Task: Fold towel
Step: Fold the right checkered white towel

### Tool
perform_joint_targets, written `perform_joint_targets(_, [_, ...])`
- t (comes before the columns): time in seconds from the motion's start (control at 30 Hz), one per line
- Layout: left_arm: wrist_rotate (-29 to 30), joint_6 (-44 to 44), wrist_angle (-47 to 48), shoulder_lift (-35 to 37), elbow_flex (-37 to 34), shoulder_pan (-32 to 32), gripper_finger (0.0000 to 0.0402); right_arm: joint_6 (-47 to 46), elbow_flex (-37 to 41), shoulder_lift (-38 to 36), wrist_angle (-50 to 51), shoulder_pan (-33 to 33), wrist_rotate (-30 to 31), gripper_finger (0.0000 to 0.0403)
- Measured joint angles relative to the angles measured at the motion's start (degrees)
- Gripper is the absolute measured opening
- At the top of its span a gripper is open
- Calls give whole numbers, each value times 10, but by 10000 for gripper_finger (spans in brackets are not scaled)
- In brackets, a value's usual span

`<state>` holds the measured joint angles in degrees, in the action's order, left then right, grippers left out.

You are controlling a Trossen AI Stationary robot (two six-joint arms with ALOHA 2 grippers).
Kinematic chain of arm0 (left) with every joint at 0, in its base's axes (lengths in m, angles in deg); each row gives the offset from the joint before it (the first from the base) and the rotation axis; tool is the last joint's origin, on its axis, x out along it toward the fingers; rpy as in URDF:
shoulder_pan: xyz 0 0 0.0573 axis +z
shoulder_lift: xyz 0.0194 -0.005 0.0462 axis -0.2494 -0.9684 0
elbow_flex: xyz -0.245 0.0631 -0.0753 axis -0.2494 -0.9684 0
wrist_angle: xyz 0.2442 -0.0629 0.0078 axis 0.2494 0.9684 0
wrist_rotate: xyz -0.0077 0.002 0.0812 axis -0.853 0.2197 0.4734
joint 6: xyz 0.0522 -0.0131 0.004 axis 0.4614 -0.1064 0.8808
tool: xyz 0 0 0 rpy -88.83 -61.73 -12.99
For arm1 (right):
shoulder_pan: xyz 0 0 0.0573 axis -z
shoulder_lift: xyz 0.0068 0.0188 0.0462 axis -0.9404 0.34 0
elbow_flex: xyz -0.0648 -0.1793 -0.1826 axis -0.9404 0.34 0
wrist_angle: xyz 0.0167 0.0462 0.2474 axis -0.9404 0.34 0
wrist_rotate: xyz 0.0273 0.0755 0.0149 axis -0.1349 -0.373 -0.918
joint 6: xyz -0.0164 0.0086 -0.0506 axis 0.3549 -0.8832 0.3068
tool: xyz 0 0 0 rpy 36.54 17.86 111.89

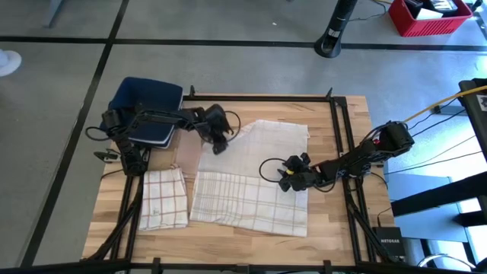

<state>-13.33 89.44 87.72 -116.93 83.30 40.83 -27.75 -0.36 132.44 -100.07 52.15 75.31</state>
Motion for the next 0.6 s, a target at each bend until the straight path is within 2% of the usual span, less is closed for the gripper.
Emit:
perform_joint_targets(0.07, [-44,-11,2,1,1,-14,133,1,0,0,-4,0,-1,182])
perform_joint_targets(0.17, [-45,-17,24,12,22,-35,133,12,0,1,-14,0,-6,182])
perform_joint_targets(0.23, [2,-10,42,28,39,-45,133,15,0,1,-19,0,-11,182])
perform_joint_targets(0.37, [166,5,59,55,52,-49,133,15,0,1,-20,0,-12,182])
perform_joint_targets(0.43, [206,-9,64,58,53,-41,133,16,0,1,-20,0,-15,182])
perform_joint_targets(0.5, [186,-40,76,58,50,-30,133,17,0,1,-20,0,-16,182])
perform_joint_targets(0.6, [98,-79,86,57,39,-15,133,18,0,1,-20,0,-16,182])
